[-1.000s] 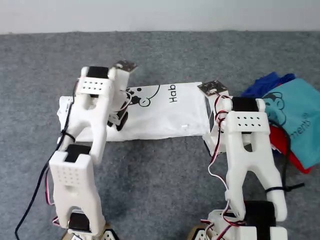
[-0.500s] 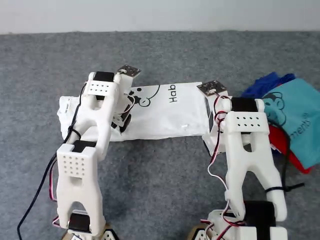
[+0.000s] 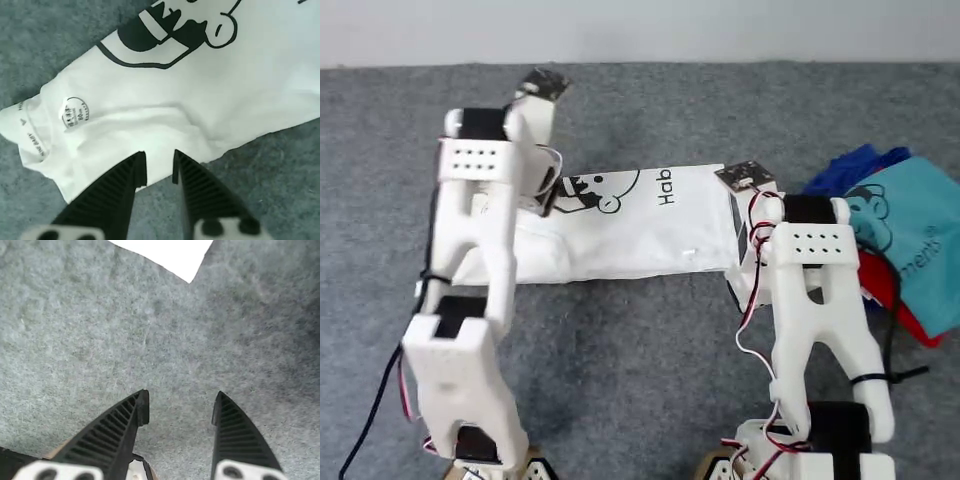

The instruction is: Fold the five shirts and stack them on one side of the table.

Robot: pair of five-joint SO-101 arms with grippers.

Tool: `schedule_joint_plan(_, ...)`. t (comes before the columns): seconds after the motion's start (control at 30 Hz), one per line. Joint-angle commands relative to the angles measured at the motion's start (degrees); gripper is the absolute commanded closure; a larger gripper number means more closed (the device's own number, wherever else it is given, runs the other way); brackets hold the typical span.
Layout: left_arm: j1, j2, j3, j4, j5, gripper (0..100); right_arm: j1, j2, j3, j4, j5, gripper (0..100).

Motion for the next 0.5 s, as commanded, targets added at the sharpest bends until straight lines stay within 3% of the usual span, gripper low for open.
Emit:
schedule_joint_plan(0.0,-2.73,-7.38,5.58,1.41,0.53,90,-0.04,-1.89,-0.09,-1.71,0.53,78.7)
schedule_joint_plan(0.27,-10.02,-7.56,25.63,-5.54,0.26,90,-0.31,-1.89,-0.44,-18.51,0.0,79.0)
schedule_joint_plan(0.47,-16.18,-8.09,30.29,-9.05,0.35,90,-0.04,2.51,-0.44,-33.71,-4.22,78.6)
